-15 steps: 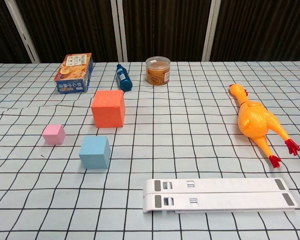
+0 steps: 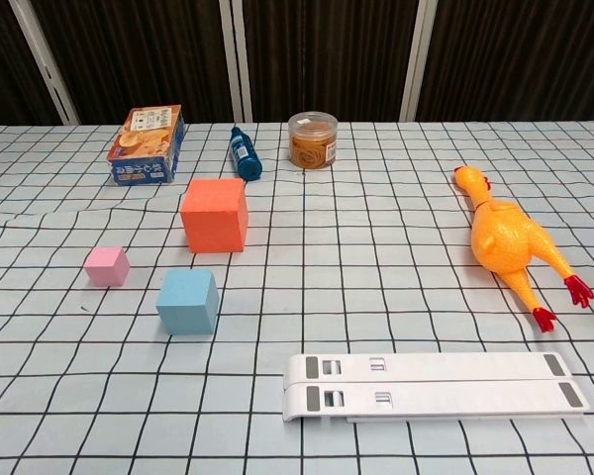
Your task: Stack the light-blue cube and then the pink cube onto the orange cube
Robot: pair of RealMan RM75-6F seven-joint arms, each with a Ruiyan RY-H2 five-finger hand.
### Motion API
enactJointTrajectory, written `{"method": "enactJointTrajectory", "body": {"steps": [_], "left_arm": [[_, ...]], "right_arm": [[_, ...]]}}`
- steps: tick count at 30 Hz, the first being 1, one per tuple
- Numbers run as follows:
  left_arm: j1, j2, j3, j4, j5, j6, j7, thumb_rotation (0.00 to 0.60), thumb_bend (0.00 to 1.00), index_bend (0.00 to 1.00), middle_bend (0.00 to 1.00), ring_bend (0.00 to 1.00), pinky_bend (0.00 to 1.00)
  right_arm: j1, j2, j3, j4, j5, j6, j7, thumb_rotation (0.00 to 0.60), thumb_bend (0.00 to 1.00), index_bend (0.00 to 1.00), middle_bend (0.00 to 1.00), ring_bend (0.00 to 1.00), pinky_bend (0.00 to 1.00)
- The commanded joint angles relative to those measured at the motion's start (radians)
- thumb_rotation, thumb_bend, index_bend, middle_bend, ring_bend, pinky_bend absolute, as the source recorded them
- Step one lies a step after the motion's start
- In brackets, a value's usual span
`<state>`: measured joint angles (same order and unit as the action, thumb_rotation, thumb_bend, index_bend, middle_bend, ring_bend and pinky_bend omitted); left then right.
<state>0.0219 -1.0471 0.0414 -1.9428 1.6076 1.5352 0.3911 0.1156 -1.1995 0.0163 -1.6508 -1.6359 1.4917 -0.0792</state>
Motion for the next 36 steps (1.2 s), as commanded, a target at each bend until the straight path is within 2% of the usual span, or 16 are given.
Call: {"method": "enactJointTrajectory", "body": {"steps": [1,11,15,18,21,24,27,31,36], "left_arm": [[-0.002,-0.005,0.000,0.013,0.005,0.000,-0.009,0.600,0.21,0.04,0.19,0.05,0.08],[-0.016,-0.001,0.000,0.017,-0.007,-0.028,-0.023,0.600,0.21,0.04,0.21,0.05,0.08],[-0.037,-0.021,-0.017,0.045,0.009,-0.033,-0.045,0.600,0.20,0.04,0.27,0.09,0.14],[-0.066,-0.067,-0.044,0.112,0.042,-0.028,-0.111,0.600,0.20,0.03,0.39,0.19,0.24],[-0.102,-0.095,-0.071,0.133,0.024,-0.059,-0.136,0.600,0.19,0.06,0.61,0.36,0.41],[-0.145,-0.103,-0.101,0.112,0.004,-0.103,-0.129,0.600,0.19,0.13,0.82,0.56,0.60],[-0.182,-0.129,-0.131,0.087,-0.014,-0.130,-0.115,0.600,0.18,0.25,0.97,0.74,0.76],[-0.224,-0.159,-0.152,0.036,-0.102,-0.206,-0.065,0.600,0.13,0.31,1.00,0.82,0.83],[-0.286,-0.165,-0.161,-0.057,-0.266,-0.337,0.043,0.600,0.11,0.29,1.00,0.82,0.84]], "right_arm": [[-0.001,0.001,-0.002,0.003,0.004,-0.004,0.001,0.600,0.16,0.10,0.07,0.12,0.19],[0.001,-0.001,0.000,0.009,0.013,-0.011,-0.002,0.600,0.16,0.10,0.07,0.12,0.19],[0.000,-0.003,0.000,0.013,0.023,-0.017,0.001,0.600,0.16,0.10,0.07,0.12,0.19],[-0.001,-0.002,0.000,0.018,0.039,-0.028,0.014,0.600,0.16,0.10,0.07,0.12,0.19],[0.001,0.003,0.001,0.021,0.051,-0.040,0.025,0.600,0.16,0.10,0.07,0.12,0.19],[0.001,0.007,0.004,0.022,0.053,-0.036,0.044,0.600,0.16,0.10,0.07,0.12,0.19],[0.002,0.011,0.007,0.026,0.055,-0.035,0.058,0.600,0.16,0.10,0.07,0.12,0.19],[0.001,0.015,0.006,0.025,0.053,-0.033,0.069,0.600,0.16,0.10,0.07,0.12,0.20],[0.000,0.018,0.004,0.021,0.044,-0.027,0.077,0.600,0.16,0.10,0.07,0.12,0.22]]}}
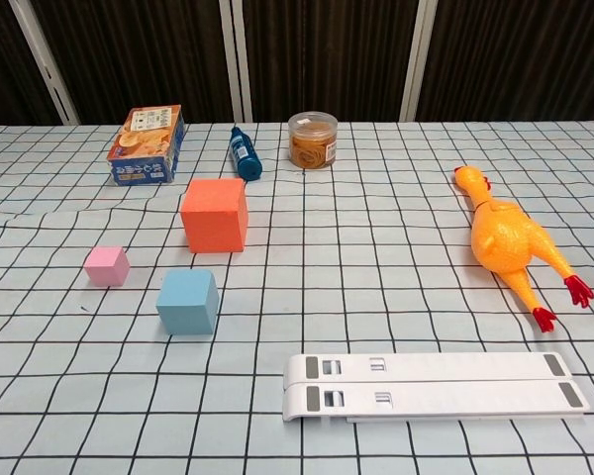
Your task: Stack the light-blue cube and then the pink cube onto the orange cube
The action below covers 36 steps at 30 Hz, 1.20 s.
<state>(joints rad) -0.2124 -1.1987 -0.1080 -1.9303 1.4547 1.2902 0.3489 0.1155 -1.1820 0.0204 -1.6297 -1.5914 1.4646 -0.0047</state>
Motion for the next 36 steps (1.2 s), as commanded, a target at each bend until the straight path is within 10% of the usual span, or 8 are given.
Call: {"method": "enactJointTrajectory", "body": {"steps": [1,13,36], "left_arm": [[-0.067,-0.023,-0.016,-0.085,-0.149,-0.109,0.120,0.600,0.11,0.28,1.00,0.82,0.84],[-0.211,-0.273,-0.064,-0.068,-0.459,-0.079,0.453,0.600,0.11,0.26,1.00,0.82,0.84],[-0.368,-0.563,-0.113,0.041,-0.668,0.087,0.639,0.600,0.17,0.31,1.00,0.82,0.84]], "right_arm": [[0.001,0.001,0.000,0.001,0.000,-0.001,0.005,0.600,0.16,0.10,0.07,0.12,0.22],[0.006,0.001,-0.002,0.012,-0.003,-0.010,0.031,0.600,0.16,0.10,0.07,0.12,0.22],[0.003,0.013,-0.001,0.012,-0.006,0.000,0.058,0.600,0.16,0.10,0.07,0.12,0.22]]}}
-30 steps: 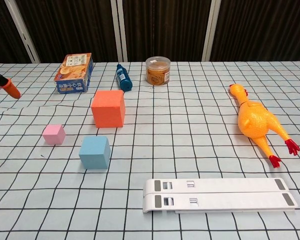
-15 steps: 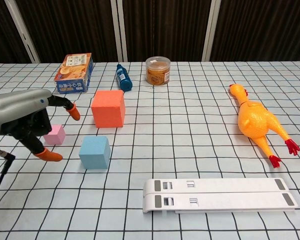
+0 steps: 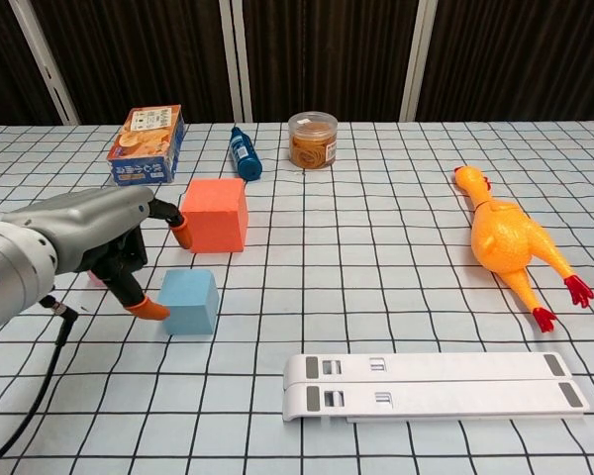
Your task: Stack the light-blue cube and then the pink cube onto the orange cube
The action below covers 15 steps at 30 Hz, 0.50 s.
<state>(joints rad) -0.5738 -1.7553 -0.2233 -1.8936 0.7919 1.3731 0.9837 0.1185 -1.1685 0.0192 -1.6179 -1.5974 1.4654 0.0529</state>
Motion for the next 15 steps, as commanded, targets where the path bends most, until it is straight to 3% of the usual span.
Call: {"method": "enactJointTrajectory", "body": {"steps": [1,15], "left_arm": [[-0.008,-0.009,0.005,0.007,-0.006,0.005,0.006,0.600,0.17,0.31,1.00,0.82,0.84],[-0.033,-0.041,0.026,0.056,0.005,0.064,0.018,0.600,0.22,0.34,1.00,0.82,0.84]], "right_arm": [[0.001,-0.001,0.000,0.001,0.001,-0.002,0.000,0.600,0.16,0.10,0.07,0.12,0.22],[0.006,-0.007,0.000,0.012,0.009,-0.016,0.008,0.600,0.16,0.10,0.07,0.12,0.22]]}}
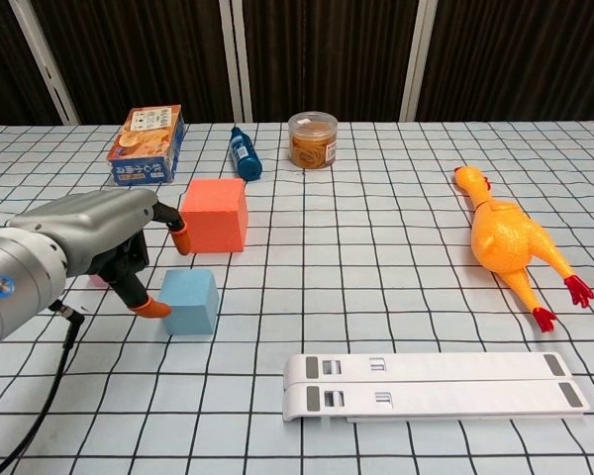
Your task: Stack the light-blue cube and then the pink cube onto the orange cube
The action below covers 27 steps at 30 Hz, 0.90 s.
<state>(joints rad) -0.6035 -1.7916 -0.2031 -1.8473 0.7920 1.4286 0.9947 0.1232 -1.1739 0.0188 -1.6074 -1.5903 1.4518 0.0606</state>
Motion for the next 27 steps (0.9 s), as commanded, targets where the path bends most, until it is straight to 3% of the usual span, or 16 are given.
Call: {"method": "enactJointTrajectory", "body": {"steps": [1,27], "left_arm": [[-0.004,-0.007,0.007,0.015,0.004,0.011,0.009,0.600,0.22,0.34,1.00,0.82,0.84],[-0.034,-0.043,0.021,0.053,-0.023,0.023,0.028,0.600,0.23,0.38,1.00,0.82,0.84]], "right_arm": [[0.001,-0.002,0.000,0.002,0.003,-0.004,0.000,0.600,0.16,0.10,0.07,0.12,0.22],[0.004,-0.005,-0.002,0.006,0.007,-0.011,0.000,0.600,0.16,0.10,0.07,0.12,0.22]]}}
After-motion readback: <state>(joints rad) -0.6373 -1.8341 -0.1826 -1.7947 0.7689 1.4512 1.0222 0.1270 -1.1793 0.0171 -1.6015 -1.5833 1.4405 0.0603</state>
